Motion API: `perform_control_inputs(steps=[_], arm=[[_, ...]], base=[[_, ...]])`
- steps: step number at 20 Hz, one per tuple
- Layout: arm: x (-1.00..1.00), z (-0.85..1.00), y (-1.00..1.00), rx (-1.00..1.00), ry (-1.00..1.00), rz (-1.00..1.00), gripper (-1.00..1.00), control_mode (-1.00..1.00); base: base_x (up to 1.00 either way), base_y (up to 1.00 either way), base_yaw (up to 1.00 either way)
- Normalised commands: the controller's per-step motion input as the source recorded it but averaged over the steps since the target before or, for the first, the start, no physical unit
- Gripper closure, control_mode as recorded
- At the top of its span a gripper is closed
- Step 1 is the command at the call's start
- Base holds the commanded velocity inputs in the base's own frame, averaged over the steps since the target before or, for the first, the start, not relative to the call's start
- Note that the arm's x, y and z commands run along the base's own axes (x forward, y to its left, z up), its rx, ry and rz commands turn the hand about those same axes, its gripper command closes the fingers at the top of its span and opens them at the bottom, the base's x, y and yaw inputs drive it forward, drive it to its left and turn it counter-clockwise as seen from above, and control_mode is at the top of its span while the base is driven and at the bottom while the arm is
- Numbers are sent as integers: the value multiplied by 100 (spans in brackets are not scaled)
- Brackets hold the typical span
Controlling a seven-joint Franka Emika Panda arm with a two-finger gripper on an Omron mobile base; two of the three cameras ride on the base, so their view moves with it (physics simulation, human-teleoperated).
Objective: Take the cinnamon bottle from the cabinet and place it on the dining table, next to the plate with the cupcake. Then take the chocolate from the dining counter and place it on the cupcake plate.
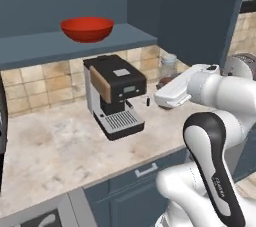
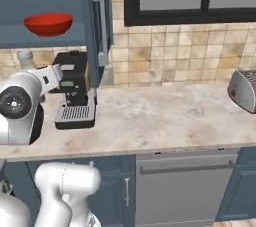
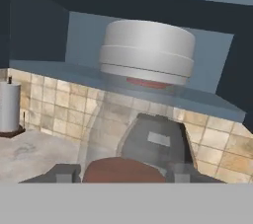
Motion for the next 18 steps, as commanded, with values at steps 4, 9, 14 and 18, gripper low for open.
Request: perform_control_inputs(steps=[4, 9, 14, 18], arm=[[0, 0, 0, 0, 0, 0, 100, 100], [0, 0, 0, 0, 0, 0, 100, 100], [0, 0, 0, 0, 0, 0, 100, 100], [0, 0, 0, 0, 0, 0, 100, 100]], base=[[0, -26, -46], [-17, -41, -41], [-43, -50, -34], [-54, -59, -27]])
